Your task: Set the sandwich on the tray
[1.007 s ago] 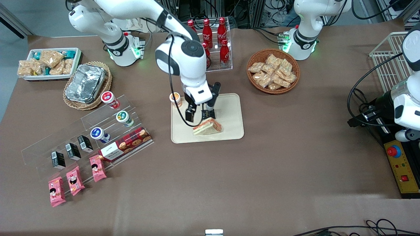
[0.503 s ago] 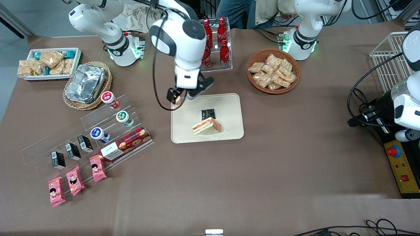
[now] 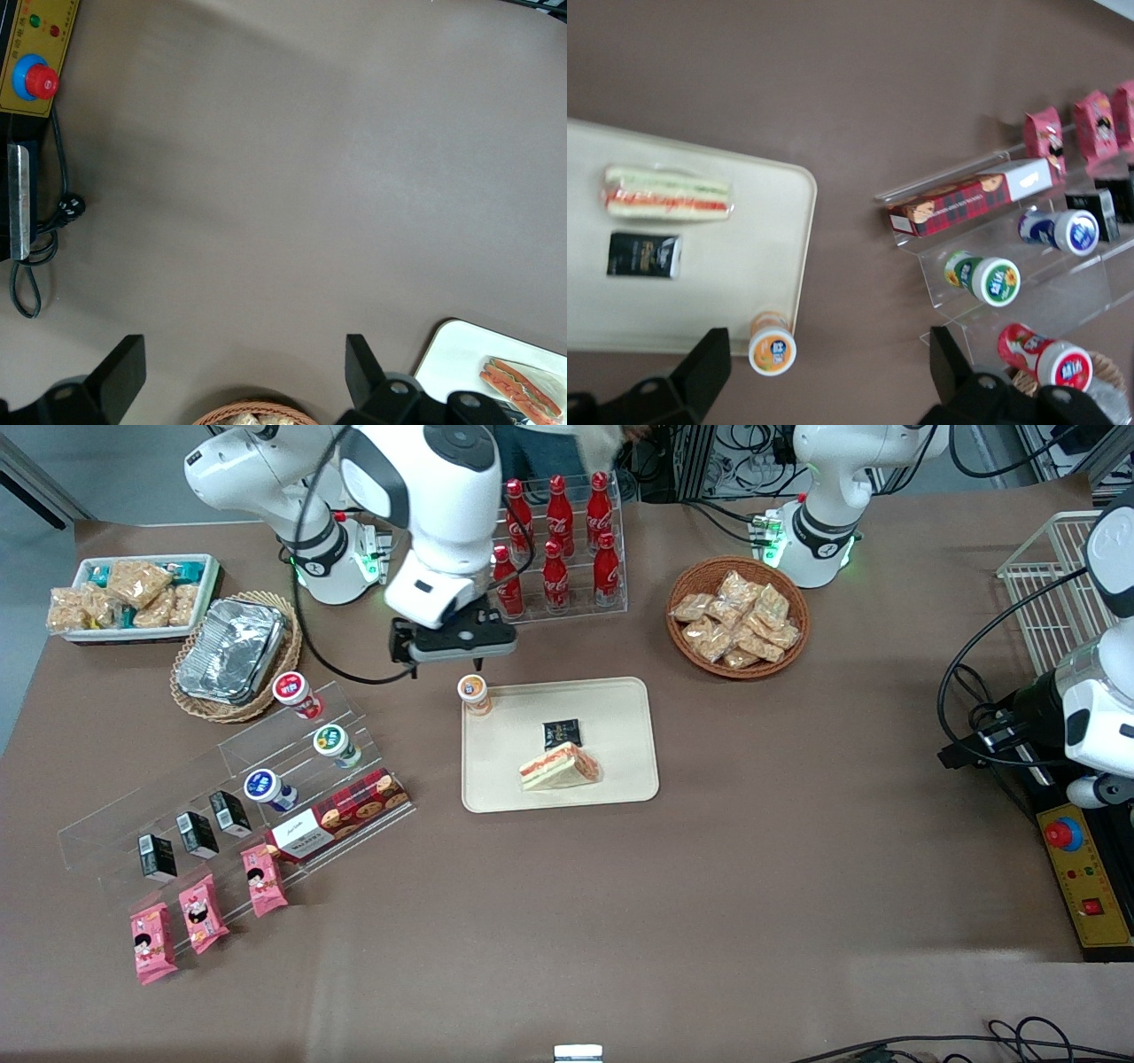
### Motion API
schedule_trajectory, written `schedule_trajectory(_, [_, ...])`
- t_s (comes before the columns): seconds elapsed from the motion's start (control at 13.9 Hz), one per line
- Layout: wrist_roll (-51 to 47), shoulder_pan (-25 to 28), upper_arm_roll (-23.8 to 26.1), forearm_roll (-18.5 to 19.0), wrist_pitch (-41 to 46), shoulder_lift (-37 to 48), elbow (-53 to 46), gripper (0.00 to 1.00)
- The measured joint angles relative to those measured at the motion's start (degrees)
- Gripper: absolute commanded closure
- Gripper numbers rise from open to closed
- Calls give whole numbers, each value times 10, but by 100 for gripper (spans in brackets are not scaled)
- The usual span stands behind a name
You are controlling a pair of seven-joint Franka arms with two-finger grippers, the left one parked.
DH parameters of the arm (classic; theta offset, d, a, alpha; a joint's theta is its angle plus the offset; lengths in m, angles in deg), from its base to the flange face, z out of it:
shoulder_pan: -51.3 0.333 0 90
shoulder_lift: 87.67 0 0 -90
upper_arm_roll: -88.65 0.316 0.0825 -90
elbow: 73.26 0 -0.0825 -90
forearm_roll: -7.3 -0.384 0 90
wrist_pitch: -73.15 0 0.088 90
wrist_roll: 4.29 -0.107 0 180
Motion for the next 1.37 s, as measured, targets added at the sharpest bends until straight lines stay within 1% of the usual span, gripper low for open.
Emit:
schedule_trajectory(0.07, [-41, -3, 1, 0, 0, 9, 4, 0])
schedule_trajectory(0.22, [-76, -11, 3, 0, 0, 23, 9, 0])
schedule_trajectory(0.43, [-71, -47, 7, 0, 0, 36, 11, 0])
schedule_trajectory(0.58, [-30, -82, 11, -3, 0, 44, 11, 0])
schedule_trajectory(0.65, [3, -104, 11, -17, 0, 49, 11, 0])
schedule_trajectory(0.72, [39, -127, 9, -39, -1, 55, 11, 0])
schedule_trajectory(0.79, [72, -151, 3, -60, -1, 62, 10, 0])
schedule_trajectory(0.86, [97, -169, -10, -71, -1, 70, 9, 0])
schedule_trajectory(1.01, [131, -205, -30, -79, -1, 88, 9, 0])
schedule_trajectory(1.15, [176, -246, -36, -81, -1, 101, 7, 0])
schedule_trajectory(1.29, [199, -272, -49, -83, 1, 111, -1, 0])
schedule_trajectory(1.37, [214, -276, -63, -86, 6, 116, -3, 0])
